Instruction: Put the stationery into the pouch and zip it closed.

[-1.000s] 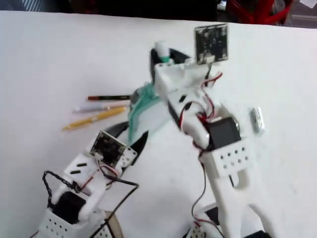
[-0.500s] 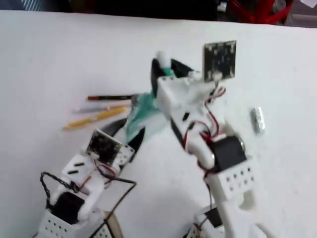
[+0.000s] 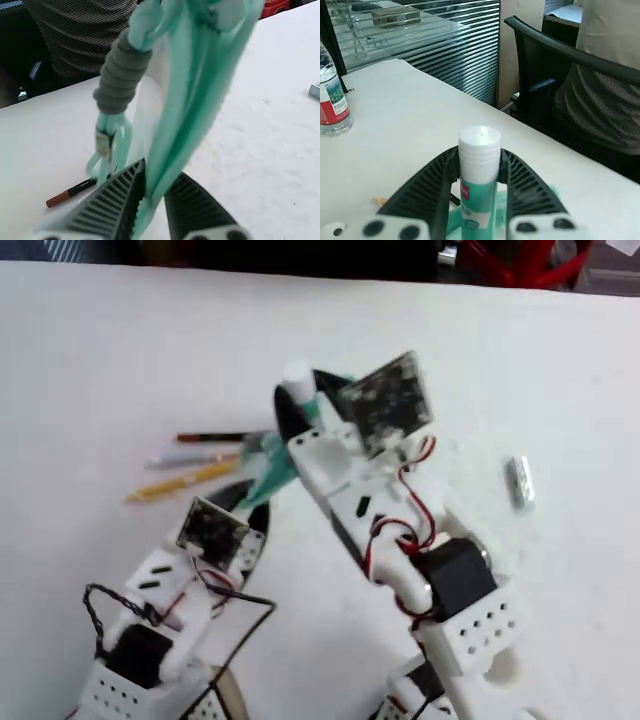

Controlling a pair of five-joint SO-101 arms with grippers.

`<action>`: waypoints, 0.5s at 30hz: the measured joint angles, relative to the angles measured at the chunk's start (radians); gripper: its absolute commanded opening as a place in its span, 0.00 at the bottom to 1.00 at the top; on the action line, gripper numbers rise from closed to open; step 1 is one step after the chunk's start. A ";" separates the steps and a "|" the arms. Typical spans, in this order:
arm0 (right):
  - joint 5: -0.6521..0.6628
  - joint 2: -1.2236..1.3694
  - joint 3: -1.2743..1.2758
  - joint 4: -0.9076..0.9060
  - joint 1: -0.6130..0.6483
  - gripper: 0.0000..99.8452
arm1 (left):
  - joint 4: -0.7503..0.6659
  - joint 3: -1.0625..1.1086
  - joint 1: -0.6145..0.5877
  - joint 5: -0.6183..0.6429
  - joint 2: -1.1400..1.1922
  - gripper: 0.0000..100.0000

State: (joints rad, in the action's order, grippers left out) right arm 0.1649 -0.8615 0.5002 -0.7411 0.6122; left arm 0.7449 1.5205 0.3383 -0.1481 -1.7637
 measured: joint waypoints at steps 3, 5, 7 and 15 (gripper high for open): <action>0.060 -0.003 0.002 0.002 0.009 0.02 | 0.000 0.000 0.006 0.000 0.000 0.02; 0.063 -0.002 0.003 0.018 0.009 0.02 | 0.000 0.000 0.011 0.000 0.000 0.02; 0.063 0.000 0.003 0.043 0.009 0.02 | 0.000 -0.002 0.020 0.000 0.000 0.02; 0.029 -0.006 0.003 0.132 0.008 0.02 | 0.037 -0.101 0.048 0.000 0.000 0.02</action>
State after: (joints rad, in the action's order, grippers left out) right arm 0.1941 -0.8677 0.5033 -0.6091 0.6199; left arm 0.7818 1.4193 0.3859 -0.1481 -1.7637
